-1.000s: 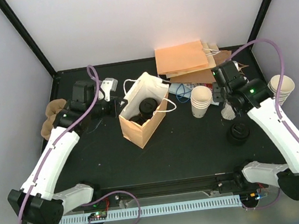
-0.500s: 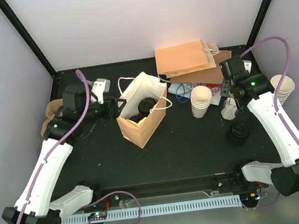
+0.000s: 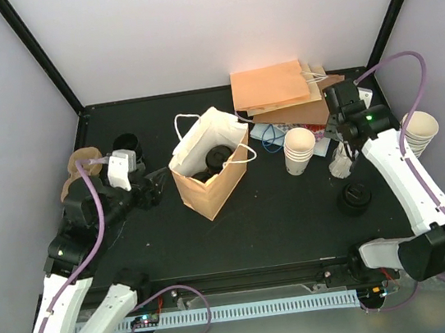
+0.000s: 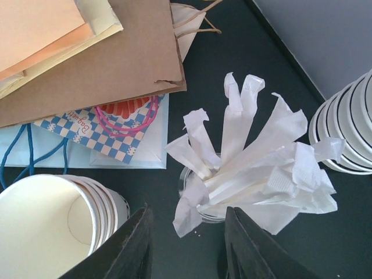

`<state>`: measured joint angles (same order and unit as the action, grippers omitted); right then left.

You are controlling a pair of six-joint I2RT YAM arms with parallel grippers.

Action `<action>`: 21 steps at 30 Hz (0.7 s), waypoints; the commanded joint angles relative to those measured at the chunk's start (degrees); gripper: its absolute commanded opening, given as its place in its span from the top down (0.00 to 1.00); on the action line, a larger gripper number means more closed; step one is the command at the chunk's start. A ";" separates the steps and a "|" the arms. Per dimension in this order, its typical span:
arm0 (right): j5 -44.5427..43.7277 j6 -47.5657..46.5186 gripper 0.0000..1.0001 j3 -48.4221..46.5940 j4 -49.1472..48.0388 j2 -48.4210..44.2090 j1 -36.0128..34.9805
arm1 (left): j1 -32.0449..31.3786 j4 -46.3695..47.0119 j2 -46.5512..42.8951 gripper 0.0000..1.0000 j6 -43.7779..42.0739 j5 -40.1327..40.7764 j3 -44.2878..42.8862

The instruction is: Pack the takeout coffee

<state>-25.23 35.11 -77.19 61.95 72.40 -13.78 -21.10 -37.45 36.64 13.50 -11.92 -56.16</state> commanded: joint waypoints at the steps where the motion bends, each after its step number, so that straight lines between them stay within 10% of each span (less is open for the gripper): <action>1: -2.55 2.92 0.63 -0.46 -1.19 1.68 0.28 | -0.25 1.55 -2.16 0.27 0.57 4.29 1.56; 21: -5.11 4.14 0.71 0.22 -0.98 3.80 0.31 | -0.25 0.32 -4.17 0.26 -2.50 6.21 3.00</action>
<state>-28.45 38.11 -77.12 61.73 76.18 -13.76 -21.10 -37.52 33.26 12.21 -7.03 -53.30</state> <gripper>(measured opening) 0.320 0.736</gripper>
